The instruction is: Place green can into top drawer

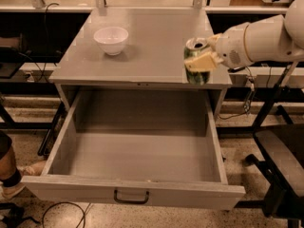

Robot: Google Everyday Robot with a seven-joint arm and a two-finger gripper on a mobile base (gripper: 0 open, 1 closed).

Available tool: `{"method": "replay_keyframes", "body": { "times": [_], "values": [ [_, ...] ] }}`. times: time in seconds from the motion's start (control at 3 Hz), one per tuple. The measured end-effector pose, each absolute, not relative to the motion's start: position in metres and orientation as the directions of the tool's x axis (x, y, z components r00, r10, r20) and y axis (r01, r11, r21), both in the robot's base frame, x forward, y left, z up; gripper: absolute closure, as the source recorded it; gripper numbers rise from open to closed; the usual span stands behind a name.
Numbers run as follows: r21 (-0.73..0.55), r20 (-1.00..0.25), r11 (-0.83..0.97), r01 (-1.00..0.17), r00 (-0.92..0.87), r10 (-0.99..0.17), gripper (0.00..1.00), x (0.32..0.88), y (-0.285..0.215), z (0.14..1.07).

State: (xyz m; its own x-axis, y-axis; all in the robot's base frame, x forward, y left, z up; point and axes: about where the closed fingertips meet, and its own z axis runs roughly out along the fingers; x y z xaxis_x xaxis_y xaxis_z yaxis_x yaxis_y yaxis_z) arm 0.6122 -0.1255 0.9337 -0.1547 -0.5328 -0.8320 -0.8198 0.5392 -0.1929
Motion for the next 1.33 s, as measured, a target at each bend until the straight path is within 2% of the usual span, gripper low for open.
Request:
{"method": "replay_keyframes", "body": {
  "times": [0.33, 1.0, 1.33],
  "values": [
    [-0.135, -0.781, 0.379, -0.916, -0.137, -0.609, 1.00, 0.560, -0.090, 0.902],
    [-0.117, -0.771, 0.359, -0.926, -0.142, -0.621, 1.00, 0.554, -0.087, 0.895],
    [-0.138, -0.693, 0.295, -0.945, -0.121, -0.710, 1.00, 0.549, -0.064, 0.848]
  ]
}}
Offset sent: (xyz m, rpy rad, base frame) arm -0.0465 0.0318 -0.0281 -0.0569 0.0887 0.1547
